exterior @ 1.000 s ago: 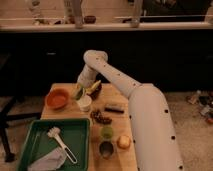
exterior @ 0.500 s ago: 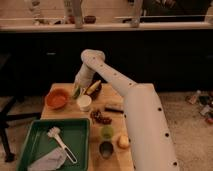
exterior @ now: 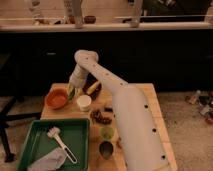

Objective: Place pepper in red bowl

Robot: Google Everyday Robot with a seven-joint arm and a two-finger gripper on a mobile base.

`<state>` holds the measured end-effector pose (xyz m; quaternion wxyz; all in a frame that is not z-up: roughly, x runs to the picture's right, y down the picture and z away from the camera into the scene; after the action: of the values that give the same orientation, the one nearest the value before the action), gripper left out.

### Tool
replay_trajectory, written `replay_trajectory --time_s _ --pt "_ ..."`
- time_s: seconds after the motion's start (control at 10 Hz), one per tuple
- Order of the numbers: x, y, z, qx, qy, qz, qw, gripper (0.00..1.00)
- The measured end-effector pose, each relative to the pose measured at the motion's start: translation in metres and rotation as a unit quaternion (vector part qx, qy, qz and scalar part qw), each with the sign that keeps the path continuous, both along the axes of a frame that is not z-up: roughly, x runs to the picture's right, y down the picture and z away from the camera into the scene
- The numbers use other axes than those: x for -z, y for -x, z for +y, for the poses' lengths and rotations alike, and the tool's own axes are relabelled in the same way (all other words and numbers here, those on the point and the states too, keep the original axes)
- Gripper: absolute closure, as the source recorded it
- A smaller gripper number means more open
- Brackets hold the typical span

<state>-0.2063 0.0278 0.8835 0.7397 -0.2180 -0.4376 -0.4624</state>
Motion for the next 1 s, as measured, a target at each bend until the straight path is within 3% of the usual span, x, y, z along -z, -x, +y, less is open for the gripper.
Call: replay_trajectory --time_s 0.2,0.4,0.7,1.0 --pt "-0.010 0.002 0.010 0.003 0.007 0.001 1.0000 1.00" --pt "-0.020 0.003 0.020 0.000 -0.009 0.003 1.0000 1.00" --pt "-0.021 0.007 0.023 -0.007 -0.037 -0.008 0.9993 1.00" --pt "-0.018 0.022 0.024 0.004 -0.044 -0.020 0.9988 1.00"
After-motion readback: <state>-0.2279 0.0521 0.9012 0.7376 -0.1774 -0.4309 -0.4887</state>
